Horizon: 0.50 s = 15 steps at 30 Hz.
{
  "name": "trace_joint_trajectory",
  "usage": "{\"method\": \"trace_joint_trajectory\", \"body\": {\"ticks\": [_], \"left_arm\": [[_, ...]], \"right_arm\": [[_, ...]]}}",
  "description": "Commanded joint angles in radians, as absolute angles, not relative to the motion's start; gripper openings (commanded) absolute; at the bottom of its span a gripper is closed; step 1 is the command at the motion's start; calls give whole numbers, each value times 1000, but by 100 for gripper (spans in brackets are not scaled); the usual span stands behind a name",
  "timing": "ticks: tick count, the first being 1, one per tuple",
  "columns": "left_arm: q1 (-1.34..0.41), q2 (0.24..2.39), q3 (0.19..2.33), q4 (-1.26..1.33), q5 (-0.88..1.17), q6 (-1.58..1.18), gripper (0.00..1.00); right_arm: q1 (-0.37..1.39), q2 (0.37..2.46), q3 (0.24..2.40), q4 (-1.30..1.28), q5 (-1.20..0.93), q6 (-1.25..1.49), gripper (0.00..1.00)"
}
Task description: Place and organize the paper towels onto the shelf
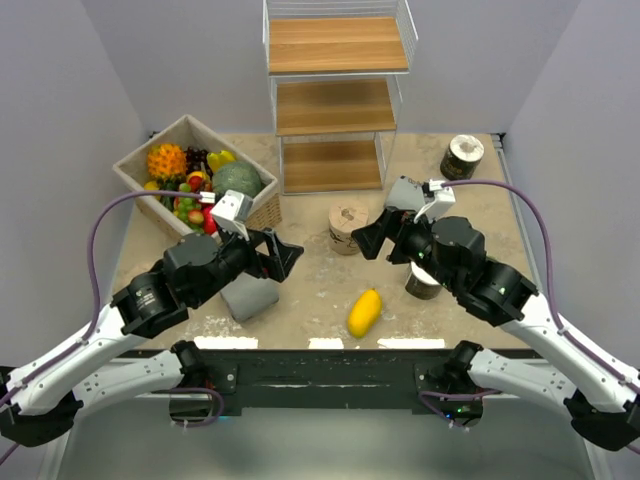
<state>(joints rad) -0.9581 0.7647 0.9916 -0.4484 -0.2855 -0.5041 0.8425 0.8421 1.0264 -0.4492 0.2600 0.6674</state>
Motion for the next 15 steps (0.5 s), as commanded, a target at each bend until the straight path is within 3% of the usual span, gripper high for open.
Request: {"method": "trace_joint_trajectory", "body": {"ticks": [1, 8, 15], "left_arm": [[-963, 770, 976, -419, -321, -474, 100], [-963, 781, 940, -463, -406, -428, 100], [-963, 738, 838, -439, -468, -353, 99]], "right_arm": [[845, 848, 1035, -457, 319, 699, 99], [844, 890, 1100, -584, 452, 785, 99], [844, 991, 1285, -1036, 675, 945, 94]]}}
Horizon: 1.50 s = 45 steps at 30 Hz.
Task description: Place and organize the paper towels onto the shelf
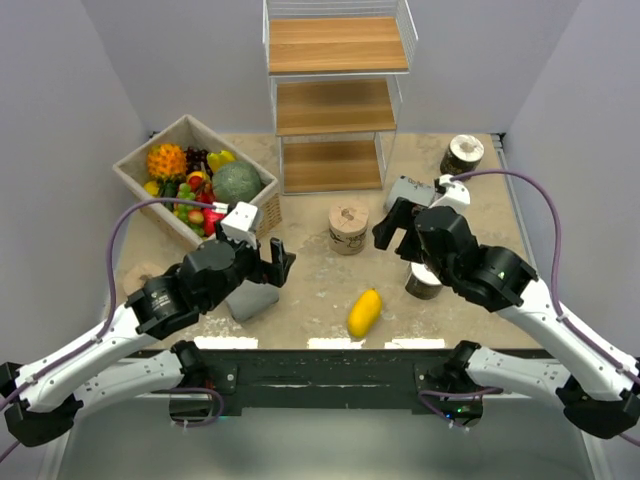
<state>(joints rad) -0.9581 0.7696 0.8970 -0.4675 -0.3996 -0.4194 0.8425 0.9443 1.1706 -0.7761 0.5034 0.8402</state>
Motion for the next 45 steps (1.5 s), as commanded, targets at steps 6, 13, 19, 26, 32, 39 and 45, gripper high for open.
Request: {"method": "trace_joint_trajectory", "body": {"ticks": [6, 13, 19, 26, 32, 39, 45], "left_arm": [[-965, 689, 738, -370, -419, -307, 99], [-963, 675, 733, -368, -411, -291, 99], [-965, 680, 732, -374, -416, -287, 98], [-963, 647, 733, -379, -428, -287, 98], [-963, 641, 729, -374, -428, -281, 98], [-963, 646, 729, -376, -426, -281, 98], [-963, 652, 729, -376, -426, -278, 98]], "right_arm": [[842, 1083, 1331, -1202, 813, 885, 82], [804, 1163, 1256, -1190, 769, 818, 74], [773, 1281, 1241, -1196, 764, 729, 69], [556, 1286, 1206, -846, 536, 530, 69], [321, 1187, 1071, -441, 264, 482, 77], [60, 1333, 1043, -177, -78, 489, 85], [-81, 1462, 1012, -46, -279, 531, 95]]}}
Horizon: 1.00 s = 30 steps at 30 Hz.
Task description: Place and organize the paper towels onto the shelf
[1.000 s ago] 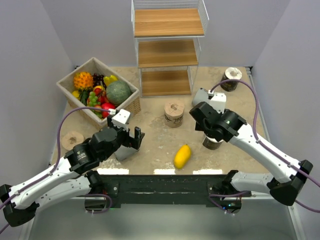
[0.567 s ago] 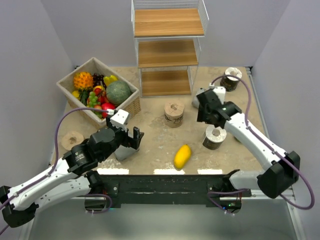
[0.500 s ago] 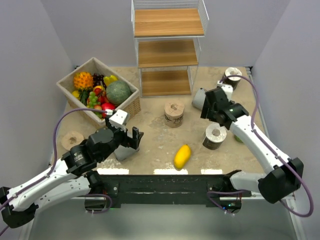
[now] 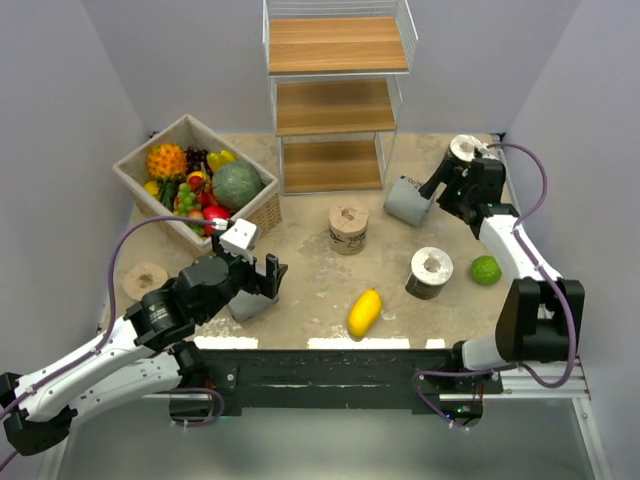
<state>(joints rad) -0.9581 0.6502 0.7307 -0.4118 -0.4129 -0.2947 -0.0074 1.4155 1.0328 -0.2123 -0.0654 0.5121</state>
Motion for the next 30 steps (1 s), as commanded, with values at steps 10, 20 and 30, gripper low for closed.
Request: {"method": "trace_joint_trajectory", "body": {"ticks": [10, 20, 30], "left_arm": [[-963, 670, 724, -370, -437, -275, 98], [-963, 724, 730, -376, -451, -270, 97], [-963, 729, 730, -376, -456, -270, 98]], "right_arm": [[-141, 1689, 1029, 119, -460, 548, 91], [-141, 1816, 1012, 304, -569, 595, 82], [-141, 1879, 1008, 442, -702, 595, 64]]}}
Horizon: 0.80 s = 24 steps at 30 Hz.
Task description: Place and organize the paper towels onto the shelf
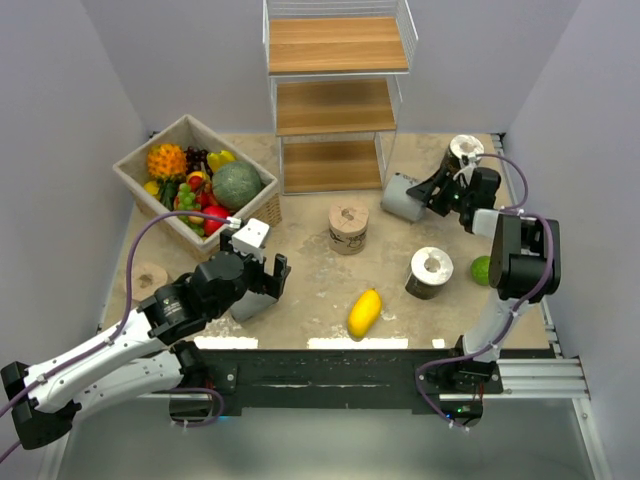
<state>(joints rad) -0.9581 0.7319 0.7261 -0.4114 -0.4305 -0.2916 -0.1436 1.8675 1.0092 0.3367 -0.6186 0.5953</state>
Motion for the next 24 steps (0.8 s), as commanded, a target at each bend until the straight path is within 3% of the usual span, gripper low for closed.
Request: {"method": "trace_joint_trajectory", "body": {"ticks": [1, 10, 16, 19, 24], "left_arm": [[-963, 729, 730, -376, -457, -268, 98], [-963, 729, 732, -374, -445, -268, 98], [-963, 716, 733, -377, -439, -270, 98], [-963, 704, 732, -374, -437, -272, 98], [-963, 693, 732, -374, -430, -272, 97]], "right_arm": [[-141, 1867, 993, 474, -728, 595, 61], [-121, 1594, 894, 482, -753, 431, 51], [-32, 1401, 914, 294, -553, 207, 48], [40, 1387, 991, 117, -433, 92, 51], [58, 1350, 1003, 48, -269, 132, 60]]}}
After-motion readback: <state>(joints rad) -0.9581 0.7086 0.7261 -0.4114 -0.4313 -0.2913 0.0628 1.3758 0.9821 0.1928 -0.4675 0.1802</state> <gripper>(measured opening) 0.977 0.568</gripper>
